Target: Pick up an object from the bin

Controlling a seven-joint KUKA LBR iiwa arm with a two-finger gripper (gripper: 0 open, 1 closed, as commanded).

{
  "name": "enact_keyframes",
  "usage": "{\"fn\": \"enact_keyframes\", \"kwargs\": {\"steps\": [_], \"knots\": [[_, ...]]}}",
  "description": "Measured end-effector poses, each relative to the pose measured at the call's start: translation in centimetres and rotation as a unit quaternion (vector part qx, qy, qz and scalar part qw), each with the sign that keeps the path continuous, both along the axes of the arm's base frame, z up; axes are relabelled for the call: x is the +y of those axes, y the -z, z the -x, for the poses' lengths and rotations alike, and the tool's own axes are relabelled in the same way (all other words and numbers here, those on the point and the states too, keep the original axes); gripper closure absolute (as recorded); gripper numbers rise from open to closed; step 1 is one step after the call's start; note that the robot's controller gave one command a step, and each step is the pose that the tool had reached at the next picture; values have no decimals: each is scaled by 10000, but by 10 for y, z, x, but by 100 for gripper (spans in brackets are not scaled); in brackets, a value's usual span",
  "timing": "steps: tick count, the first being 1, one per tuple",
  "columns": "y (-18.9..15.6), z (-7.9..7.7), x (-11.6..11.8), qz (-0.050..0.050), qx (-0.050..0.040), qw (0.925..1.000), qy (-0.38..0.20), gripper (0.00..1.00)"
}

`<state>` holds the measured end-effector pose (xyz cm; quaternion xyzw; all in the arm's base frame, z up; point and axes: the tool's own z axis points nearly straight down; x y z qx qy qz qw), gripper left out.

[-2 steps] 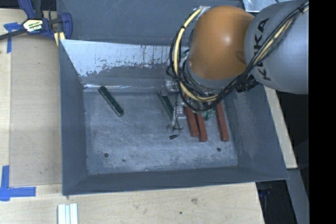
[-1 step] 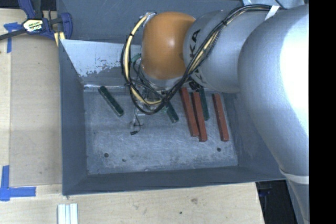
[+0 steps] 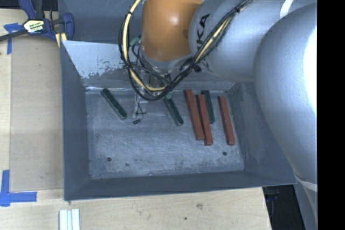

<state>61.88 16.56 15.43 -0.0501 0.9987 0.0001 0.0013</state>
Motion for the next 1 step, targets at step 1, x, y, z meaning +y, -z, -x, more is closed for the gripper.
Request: {"fn": "enact_keyframes", "kwargs": {"steps": [1], "knots": [[36, -6, 6, -9, -11, 9909, 1343, 0]]}}
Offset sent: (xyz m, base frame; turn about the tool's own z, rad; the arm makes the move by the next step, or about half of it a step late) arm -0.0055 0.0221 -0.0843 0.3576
